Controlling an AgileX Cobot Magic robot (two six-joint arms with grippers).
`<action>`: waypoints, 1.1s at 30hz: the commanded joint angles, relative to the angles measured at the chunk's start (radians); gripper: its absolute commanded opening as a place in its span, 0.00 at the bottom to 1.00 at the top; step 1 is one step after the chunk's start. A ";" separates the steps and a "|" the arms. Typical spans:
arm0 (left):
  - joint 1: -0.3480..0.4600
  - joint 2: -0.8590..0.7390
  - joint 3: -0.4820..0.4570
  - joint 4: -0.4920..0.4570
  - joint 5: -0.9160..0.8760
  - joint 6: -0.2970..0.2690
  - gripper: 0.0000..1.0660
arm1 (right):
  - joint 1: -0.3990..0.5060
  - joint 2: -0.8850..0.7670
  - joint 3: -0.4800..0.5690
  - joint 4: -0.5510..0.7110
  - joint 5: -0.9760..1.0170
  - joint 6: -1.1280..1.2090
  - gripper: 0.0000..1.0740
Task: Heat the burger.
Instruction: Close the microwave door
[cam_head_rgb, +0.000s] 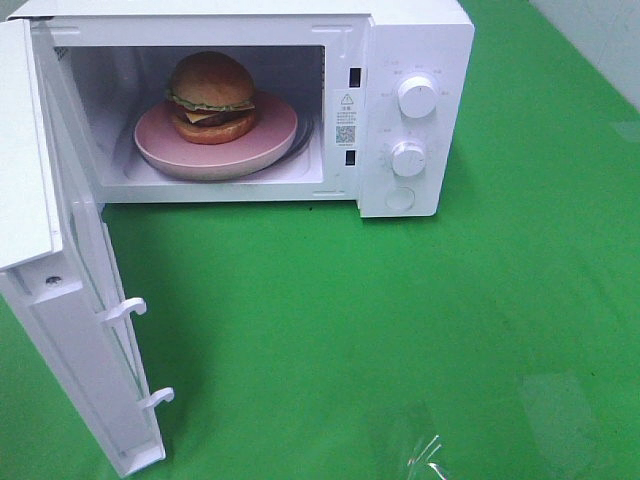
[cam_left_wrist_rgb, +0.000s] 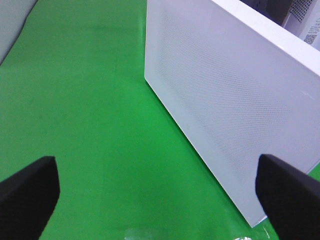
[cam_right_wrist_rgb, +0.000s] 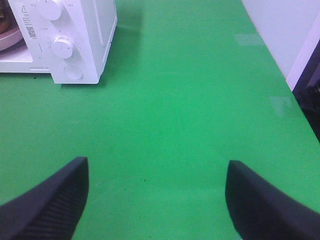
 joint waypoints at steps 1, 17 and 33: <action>-0.002 -0.005 0.002 -0.001 0.002 -0.004 0.94 | -0.001 -0.028 0.000 0.001 -0.010 0.008 0.71; -0.002 -0.005 0.002 -0.001 0.002 -0.004 0.94 | -0.001 -0.028 0.000 0.001 -0.010 0.008 0.71; -0.002 -0.005 0.002 -0.001 0.002 -0.009 0.94 | -0.001 -0.028 0.000 0.001 -0.010 0.008 0.71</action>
